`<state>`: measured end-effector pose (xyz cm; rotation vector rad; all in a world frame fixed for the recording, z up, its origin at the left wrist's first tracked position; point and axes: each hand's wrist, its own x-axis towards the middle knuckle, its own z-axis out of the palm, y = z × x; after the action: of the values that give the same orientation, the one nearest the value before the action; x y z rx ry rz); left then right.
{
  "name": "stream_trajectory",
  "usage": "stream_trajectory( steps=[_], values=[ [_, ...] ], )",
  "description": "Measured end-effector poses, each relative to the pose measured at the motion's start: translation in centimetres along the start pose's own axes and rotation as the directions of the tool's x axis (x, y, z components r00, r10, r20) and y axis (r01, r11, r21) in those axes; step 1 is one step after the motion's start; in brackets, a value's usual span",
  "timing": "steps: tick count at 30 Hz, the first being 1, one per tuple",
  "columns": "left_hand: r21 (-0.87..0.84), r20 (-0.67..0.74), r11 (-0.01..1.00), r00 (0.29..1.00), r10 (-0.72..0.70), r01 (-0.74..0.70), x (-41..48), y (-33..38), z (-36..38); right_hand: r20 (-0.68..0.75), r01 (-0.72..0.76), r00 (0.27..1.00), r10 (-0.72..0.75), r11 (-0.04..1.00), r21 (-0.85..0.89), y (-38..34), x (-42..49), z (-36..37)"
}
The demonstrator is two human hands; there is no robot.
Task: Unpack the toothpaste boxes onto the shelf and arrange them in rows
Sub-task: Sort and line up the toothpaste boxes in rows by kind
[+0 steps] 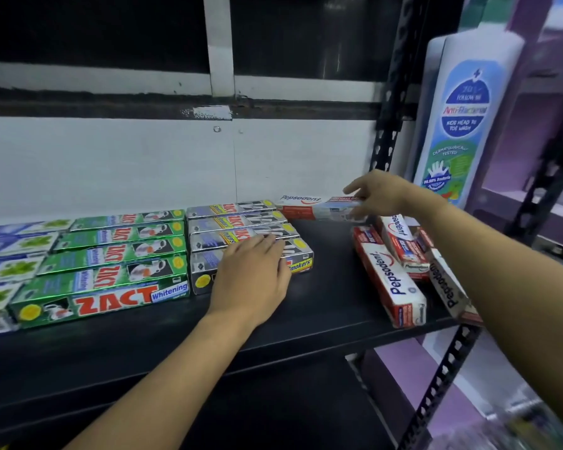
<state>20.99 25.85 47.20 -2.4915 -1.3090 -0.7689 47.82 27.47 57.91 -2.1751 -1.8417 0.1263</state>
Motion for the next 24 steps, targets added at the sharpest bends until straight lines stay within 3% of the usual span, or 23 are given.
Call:
stream_trajectory(
  steps=[3, 9, 15, 20, 24],
  values=[
    [-0.014, 0.004, 1.000, 1.000, -0.003, 0.003, 0.0, -0.1, 0.1, 0.011, 0.013, 1.000, -0.013, 0.999, -0.046, 2.0, 1.9, -0.1],
    [-0.033, -0.015, 0.999, 1.000, -0.002, 0.002, 0.1, -0.1, 0.2, -0.110, -0.038, 0.994, 0.025, 0.993, -0.115, 2.9, 5.1, 2.7],
    [-0.036, -0.054, 0.999, 0.998, -0.025, 0.023, 0.1, 0.0, 0.4, 0.006, 0.151, 0.988, -0.152, 0.970, -0.192, -0.6, 7.5, 5.0],
    [-0.045, -0.065, 0.999, 0.998, -0.023, 0.020, 0.0, 0.0, 0.4, 0.067, 0.205, 0.979, -0.193, 0.928, -0.311, -1.1, 9.7, 5.7],
    [-0.059, -0.069, 0.998, 0.997, -0.033, 0.028, 0.0, 0.0, 0.4, 0.076, 0.229, 0.973, -0.216, 0.935, -0.270, -1.1, 10.3, 5.3]
  ],
)
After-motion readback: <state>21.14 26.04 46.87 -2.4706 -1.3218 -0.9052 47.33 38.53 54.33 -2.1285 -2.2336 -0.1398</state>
